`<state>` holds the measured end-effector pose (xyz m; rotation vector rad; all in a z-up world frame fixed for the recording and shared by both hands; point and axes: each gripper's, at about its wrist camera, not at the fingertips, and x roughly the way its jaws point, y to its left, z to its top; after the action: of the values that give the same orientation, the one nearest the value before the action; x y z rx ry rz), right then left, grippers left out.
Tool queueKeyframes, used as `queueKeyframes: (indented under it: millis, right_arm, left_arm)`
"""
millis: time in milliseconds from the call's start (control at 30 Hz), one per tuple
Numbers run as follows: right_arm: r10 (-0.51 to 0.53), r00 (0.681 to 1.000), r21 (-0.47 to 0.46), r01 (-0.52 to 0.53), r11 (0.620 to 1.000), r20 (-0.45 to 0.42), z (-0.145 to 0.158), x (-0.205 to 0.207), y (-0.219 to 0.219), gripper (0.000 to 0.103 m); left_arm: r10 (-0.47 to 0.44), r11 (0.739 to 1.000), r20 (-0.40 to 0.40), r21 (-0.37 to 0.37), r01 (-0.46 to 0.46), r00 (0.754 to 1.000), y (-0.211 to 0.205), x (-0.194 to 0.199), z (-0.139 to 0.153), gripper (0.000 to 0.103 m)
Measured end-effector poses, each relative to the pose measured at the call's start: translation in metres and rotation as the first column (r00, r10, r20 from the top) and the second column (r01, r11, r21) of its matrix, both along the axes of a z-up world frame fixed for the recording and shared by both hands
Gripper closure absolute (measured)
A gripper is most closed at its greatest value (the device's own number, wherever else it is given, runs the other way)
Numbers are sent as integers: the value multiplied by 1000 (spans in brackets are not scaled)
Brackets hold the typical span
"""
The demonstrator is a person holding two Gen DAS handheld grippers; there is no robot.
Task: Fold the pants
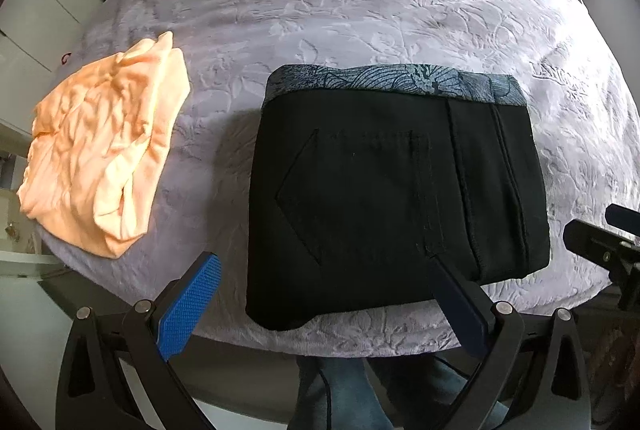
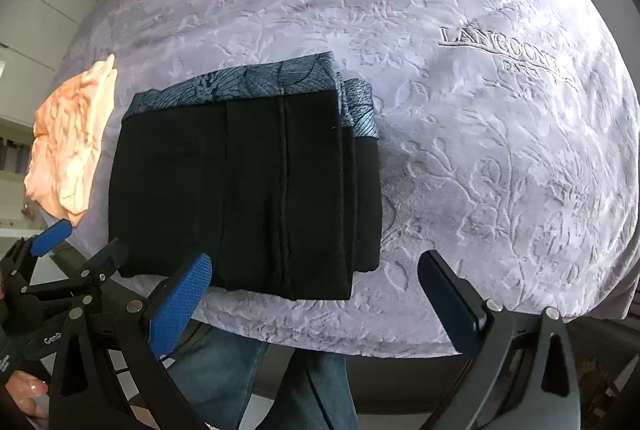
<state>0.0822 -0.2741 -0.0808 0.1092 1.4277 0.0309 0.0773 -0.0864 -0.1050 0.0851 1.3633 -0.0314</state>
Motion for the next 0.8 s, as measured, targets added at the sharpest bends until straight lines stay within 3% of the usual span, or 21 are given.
queueKeyframes:
  millis: [800]
  right_arm:
    - [13, 1000, -24, -13, 1000, -11, -2, -8, 5, 0]
  left_arm:
    - [11, 1000, 13, 25, -12, 1000, -3, -4, 6, 0]
